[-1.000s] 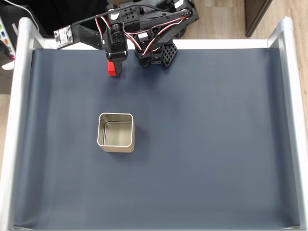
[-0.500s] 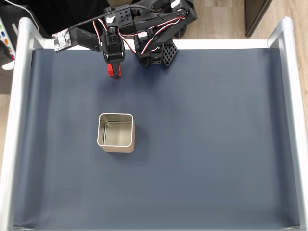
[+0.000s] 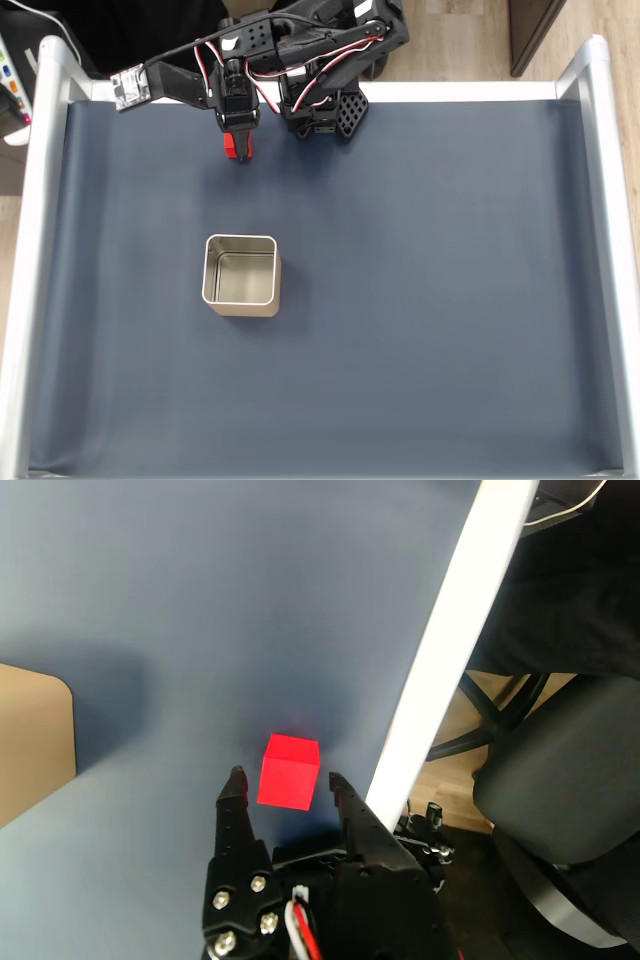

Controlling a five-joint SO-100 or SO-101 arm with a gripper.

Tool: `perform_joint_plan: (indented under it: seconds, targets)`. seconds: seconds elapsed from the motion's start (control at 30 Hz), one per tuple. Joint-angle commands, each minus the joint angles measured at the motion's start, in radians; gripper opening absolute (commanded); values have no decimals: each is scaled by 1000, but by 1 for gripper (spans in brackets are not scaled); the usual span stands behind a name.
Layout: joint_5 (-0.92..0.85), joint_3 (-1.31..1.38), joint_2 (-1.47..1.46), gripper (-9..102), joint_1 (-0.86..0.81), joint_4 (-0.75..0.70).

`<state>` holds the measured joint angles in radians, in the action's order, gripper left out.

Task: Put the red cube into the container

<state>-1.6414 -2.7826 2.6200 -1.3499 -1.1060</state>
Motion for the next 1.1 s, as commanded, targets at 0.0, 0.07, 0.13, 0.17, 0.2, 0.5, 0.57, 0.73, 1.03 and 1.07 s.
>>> perform_joint_plan:
  seconds: [0.0, 0.07, 0.13, 0.17, 0.2, 0.5, 0.57, 0.73, 1.03, 1.07]
  targets:
    - [-12, 2, -2, 27, -11, 20]
    - [-18, -2, -2, 26, -12, 28]
    - [-25, -2, -3, 23, -14, 34]
    - [-26, -2, -5, 21, -14, 35]
    - [-29, -2, -5, 20, -14, 38]
    - [-60, -2, -12, 13, -21, 44]
    - [-67, -2, -12, 11, -25, 44]
    - [-83, 2, -9, 4, -28, 44]
    - [-43, 137, 26, 0, 12, -95]
    - [-28, 164, 26, 0, 29, -121]
